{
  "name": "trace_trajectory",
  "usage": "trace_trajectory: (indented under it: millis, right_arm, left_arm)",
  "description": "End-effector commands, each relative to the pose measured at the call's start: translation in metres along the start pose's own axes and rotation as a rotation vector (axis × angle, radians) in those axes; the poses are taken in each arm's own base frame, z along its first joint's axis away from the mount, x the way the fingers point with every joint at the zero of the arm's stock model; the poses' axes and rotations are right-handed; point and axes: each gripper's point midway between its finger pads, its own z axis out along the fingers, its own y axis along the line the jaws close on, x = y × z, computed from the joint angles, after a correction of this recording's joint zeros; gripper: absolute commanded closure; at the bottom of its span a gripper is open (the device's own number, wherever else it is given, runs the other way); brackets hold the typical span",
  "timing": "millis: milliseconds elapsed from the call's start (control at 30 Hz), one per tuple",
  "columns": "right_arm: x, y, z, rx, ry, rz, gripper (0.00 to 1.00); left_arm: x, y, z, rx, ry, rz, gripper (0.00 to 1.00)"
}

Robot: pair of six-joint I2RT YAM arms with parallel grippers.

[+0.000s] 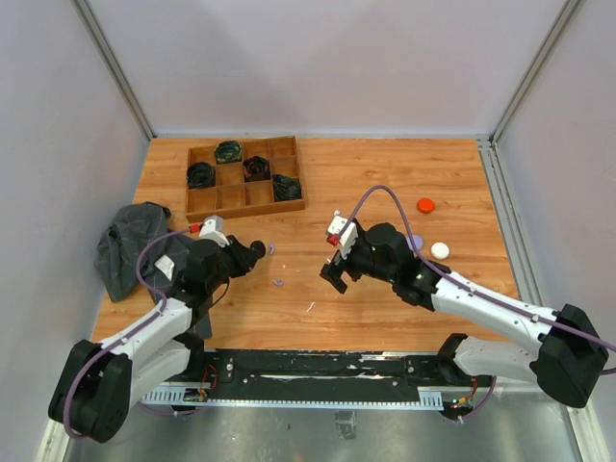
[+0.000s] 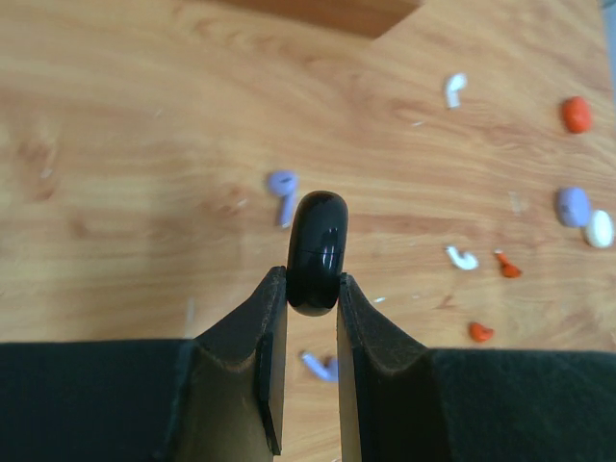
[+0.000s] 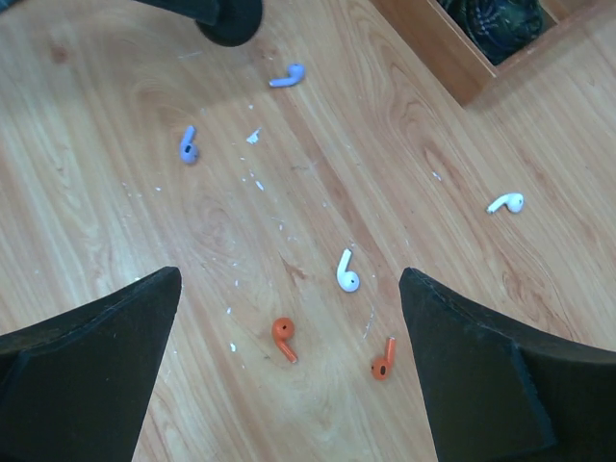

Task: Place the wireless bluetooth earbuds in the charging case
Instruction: Place the charging case at the center of the board.

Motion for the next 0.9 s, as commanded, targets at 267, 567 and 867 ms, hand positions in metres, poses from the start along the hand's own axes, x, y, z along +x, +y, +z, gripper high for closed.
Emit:
trace_trajectory:
  millis: [267, 567, 867]
  right_arm:
    - [0.004, -0.031, -0.004, 0.211, -0.081, 0.021, 0.01]
    - [0.006, -0.034, -0.004, 0.227, -0.075, 0.018, 0.01]
    - [0.007, -0.04, -0.007, 0.252, -0.069, 0.03, 0.0]
  left_arm:
    - [0.019, 0.047, 0.017, -0.229, 0.118, -0.153, 0.82]
    - [0.022, 0.064, 0.011, -0.328, 0.15, -0.16, 0.58]
    - [0.003, 0.068, -0.005, -0.39, 0.121, -0.105, 0.36]
